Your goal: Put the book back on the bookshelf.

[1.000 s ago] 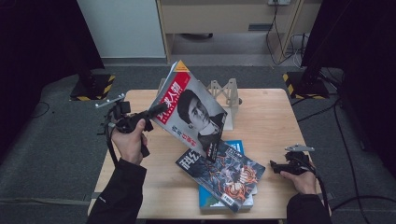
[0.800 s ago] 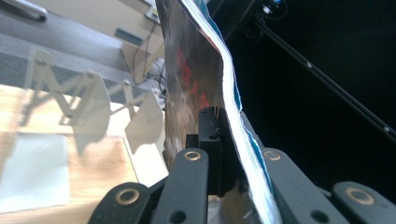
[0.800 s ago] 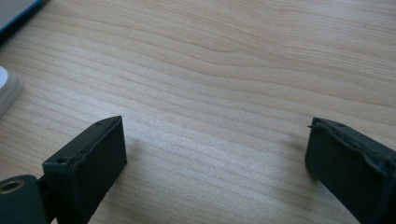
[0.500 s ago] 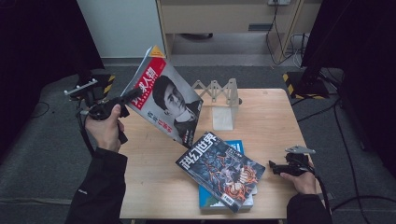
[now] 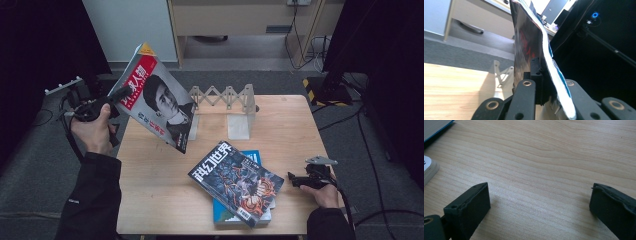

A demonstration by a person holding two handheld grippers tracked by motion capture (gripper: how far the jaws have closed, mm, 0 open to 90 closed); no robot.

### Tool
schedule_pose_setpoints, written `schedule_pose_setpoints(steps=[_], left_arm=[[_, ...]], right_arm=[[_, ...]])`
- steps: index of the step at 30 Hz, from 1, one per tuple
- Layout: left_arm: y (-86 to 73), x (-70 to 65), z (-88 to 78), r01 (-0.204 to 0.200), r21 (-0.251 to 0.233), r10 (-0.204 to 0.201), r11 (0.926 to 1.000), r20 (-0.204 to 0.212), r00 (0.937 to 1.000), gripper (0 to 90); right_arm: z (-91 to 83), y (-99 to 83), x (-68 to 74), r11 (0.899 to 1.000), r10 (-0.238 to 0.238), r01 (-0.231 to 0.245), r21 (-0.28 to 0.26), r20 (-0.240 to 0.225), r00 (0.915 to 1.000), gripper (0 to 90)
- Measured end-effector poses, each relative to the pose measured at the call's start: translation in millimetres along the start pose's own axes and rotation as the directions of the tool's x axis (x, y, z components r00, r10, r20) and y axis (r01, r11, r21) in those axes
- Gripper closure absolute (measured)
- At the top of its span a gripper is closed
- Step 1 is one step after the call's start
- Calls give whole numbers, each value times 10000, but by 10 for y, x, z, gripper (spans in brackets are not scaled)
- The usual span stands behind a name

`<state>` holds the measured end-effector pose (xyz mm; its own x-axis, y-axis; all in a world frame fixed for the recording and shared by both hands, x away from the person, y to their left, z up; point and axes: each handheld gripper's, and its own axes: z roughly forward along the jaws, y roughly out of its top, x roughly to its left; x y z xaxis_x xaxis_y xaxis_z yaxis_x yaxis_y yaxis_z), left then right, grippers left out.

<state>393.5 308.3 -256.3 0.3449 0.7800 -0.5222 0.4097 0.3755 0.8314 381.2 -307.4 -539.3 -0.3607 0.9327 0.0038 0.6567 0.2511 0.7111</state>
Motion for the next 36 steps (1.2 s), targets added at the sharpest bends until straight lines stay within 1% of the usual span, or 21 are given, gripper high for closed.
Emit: schedule_pose_setpoints(steps=[3, 5, 7, 12, 15, 17, 21, 24, 27, 29, 32, 34, 36], left_arm=[[37, 23, 10, -169, -21, 168, 9999, -273, 9995, 857], [58, 37, 36, -238, -94, 233, 9997, -487, 9985, 857], [75, 54, 72, -385, -73, 380, 9992, -662, 9971, 857], [85, 75, 224, -588, -87, 576, 9982, -966, 9937, 857], [61, 77, 354, -757, -95, 741, 9971, -1176, 9903, 857], [44, 82, 433, -862, -12, 854, 9963, -1301, 9878, 857], [-31, 85, 615, -1172, 137, 1179, 9930, -1623, 9797, 857], [-102, 92, 725, -1276, 104, 1274, 9918, -1762, 9761, 857], [-167, 103, 816, -1347, 192, 1359, 9907, -1863, 9730, 857], [-215, 114, 861, -1385, 217, 1401, 9901, -1901, 9717, 857], [-300, 134, 926, -1552, 374, 1596, 9872, -1997, 9668, 857], [-357, 152, 958, -1695, 515, 1766, 9842, -2086, 9619, 857], [-394, 170, 972, -1726, 642, 1825, 9829, -2130, 9599, 857]], right_arm=[[0, 0, 0, 10000, 3, -3, 1, -2, 10000, 33], [0, 0, 0, 10000, 5, -5, 1, -1, 10000, 33], [0, 0, 0, 10000, 4, -4, 1, -1, 10000, 33], [0, 0, 0, 10000, 5, -5, 5, -10, 10000, 32], [0, 0, 0, 10000, 6, -6, 2, -8, 10000, 32], [0, 0, 0, 10000, 5, -5, 3, -8, 10000, 32], [0, 0, 1, 10000, -2, 2, 7, -25, 10000, 32], [-1, 1, 2, 10000, 22, -22, 21, -35, 10000, 32], [-1, 1, 2, 10000, -4, 4, 22, -64, 10000, 32], [-1, 1, 3, 10000, -16, 17, 21, -81, 10000, 32], [-1, 1, 5, 10000, -15, 16, 21, -85, 10000, 32], [-1, 1, 5, 10000, -19, 19, 21, -85, 10000, 32], [-1, 1, 5, 10000, -21, 21, 20, -87, 10000, 32]])
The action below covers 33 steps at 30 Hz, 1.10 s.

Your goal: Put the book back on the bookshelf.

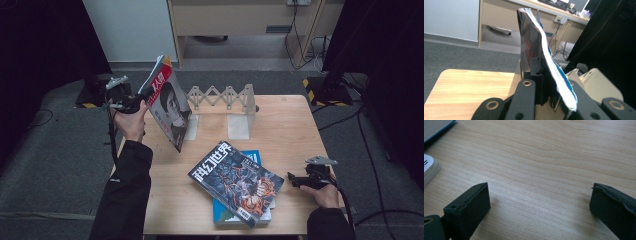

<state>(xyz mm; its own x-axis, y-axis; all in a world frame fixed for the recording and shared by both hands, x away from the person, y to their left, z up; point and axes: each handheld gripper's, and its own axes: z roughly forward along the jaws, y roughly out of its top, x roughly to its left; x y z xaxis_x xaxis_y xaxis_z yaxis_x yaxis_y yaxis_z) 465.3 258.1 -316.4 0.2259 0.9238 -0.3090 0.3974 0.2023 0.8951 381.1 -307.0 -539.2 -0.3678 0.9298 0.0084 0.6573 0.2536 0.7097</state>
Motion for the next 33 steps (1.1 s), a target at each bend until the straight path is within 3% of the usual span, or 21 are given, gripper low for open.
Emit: schedule_pose_setpoints(steps=[6, 18, 25, 33], left_arm=[[-146, 33, 12, -214, 258, 212, 9994, 92, 9997, 855], [-305, 33, -136, -623, 738, 605, 9953, 260, 9978, 845], [-298, 18, -218, -757, 1388, 715, 9874, 351, 9968, 819], [-212, -33, -114, -710, 1865, 639, 9799, 438, 9970, 713]], right_arm=[[0, 0, 0, 10000, 2, -2, 2, -4, 10000, 32], [0, 1, 3, 10000, -30, 30, 6, -36, 10000, 32], [-1, 0, 5, 10000, -69, 69, 11, -66, 10000, 32], [-1, 0, 10, 10000, -40, 40, 13, -75, 10000, 32]])
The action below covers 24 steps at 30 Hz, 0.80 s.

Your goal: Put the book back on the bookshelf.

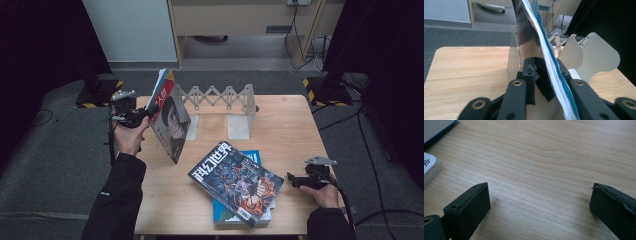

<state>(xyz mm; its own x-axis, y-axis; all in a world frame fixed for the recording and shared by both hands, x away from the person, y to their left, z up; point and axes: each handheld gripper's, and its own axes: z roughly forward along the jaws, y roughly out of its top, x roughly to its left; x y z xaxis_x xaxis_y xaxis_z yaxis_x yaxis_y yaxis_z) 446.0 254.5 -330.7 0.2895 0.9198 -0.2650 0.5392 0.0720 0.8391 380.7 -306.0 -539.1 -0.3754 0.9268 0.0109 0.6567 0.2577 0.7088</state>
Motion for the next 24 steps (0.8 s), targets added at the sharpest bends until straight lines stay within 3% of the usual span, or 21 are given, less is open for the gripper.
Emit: schedule_pose_setpoints(steps=[3, 5, 8, 12, 15, 17, 21, 24], left_arm=[[58, -3, 61, 137, 222, -134, 9997, -135, 9998, 686], [91, -17, 111, 19, 412, 1, 9991, -490, 9988, 688], [117, -44, 140, -104, 505, 142, 9987, -760, 9970, 828], [120, -104, 163, -485, 196, 504, 9986, -1135, 9923, 855], [139, -173, 206, -729, -225, 684, 9971, -1588, 9849, 857], [163, -199, 242, -817, -300, 751, 9962, -1762, 9815, 858], [207, -254, 336, -1205, -465, 1070, 9916, -2263, 9682, 858], [212, -262, 410, -1280, -553, 1111, 9902, -2420, 9639, 857]], right_arm=[[1, 0, 0, 10000, -17, 17, -7, -12, 10000, 32], [1, 0, 0, 10000, -21, 21, -6, -16, 10000, 30], [0, 1, 0, 10000, -8, 8, 1, -25, 10000, 30], [0, 0, 2, 10000, -33, 33, 5, -45, 10000, 31], [1, 1, 3, 10000, -18, 18, -2, -26, 10000, 31], [1, 1, 3, 10000, -19, 19, 0, -28, 10000, 30], [3, 2, 0, 10000, -56, 56, -8, -34, 10000, 29], [3, 2, 0, 10000, -66, 66, -6, -39, 10000, 29]])
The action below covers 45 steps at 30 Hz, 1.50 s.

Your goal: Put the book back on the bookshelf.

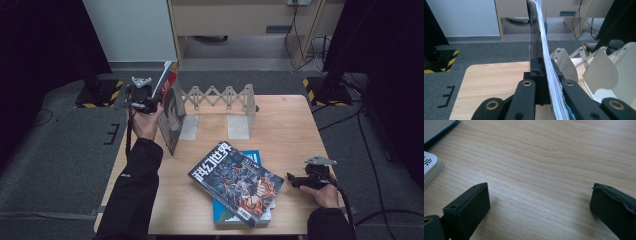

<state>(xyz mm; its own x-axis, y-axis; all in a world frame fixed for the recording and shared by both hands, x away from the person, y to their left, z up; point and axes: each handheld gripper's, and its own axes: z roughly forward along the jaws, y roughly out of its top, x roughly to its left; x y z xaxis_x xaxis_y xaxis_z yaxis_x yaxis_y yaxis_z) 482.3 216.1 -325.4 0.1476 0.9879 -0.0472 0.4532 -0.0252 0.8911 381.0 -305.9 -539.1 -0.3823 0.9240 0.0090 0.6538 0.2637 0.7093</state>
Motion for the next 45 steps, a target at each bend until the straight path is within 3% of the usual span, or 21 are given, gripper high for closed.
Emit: schedule_pose_setpoints(steps=[7, 16, 22, 26, 32, 38, 41, 45], left_arm=[[-34, 1, 22, -449, 2, 448, 9990, -254, 9987, 857], [-107, 13, -15, -740, -237, 737, 9970, -142, 9972, 837], [-137, 52, -157, -718, -994, 760, 9925, 393, 9963, 615], [-179, 83, -287, -855, -1388, 937, 9866, 535, 9942, 534], [-270, 156, -525, -708, -1966, 900, 9779, 904, 9918, 423], [-451, 191, -744, -482, -1900, 765, 9806, 1450, 9865, 328], [-601, 197, -811, -183, -1717, 520, 9850, 1941, 9796, 309], [-829, 186, -843, -94, -1418, 410, 9898, 2221, 9742, 283]], right_arm=[[-1, 1, 2, 10000, 17, -17, 9, -21, 10000, 28], [1, 0, 2, 10000, 6, -6, 3, -8, 10000, 28], [1, 0, 1, 10000, -1, 1, 3, -7, 10000, 28], [0, 1, 1, 10000, 31, -30, 30, -24, 10000, 25], [3, 0, 0, 10000, 52, -52, 47, 39, 10000, 14], [3, 0, 0, 10000, 68, -69, 62, 41, 10000, 12], [3, 0, 0, 10000, 69, -69, 66, 42, 10000, 12], [5, 2, -1, 10000, 42, -43, 78, 41, 10000, 5]])
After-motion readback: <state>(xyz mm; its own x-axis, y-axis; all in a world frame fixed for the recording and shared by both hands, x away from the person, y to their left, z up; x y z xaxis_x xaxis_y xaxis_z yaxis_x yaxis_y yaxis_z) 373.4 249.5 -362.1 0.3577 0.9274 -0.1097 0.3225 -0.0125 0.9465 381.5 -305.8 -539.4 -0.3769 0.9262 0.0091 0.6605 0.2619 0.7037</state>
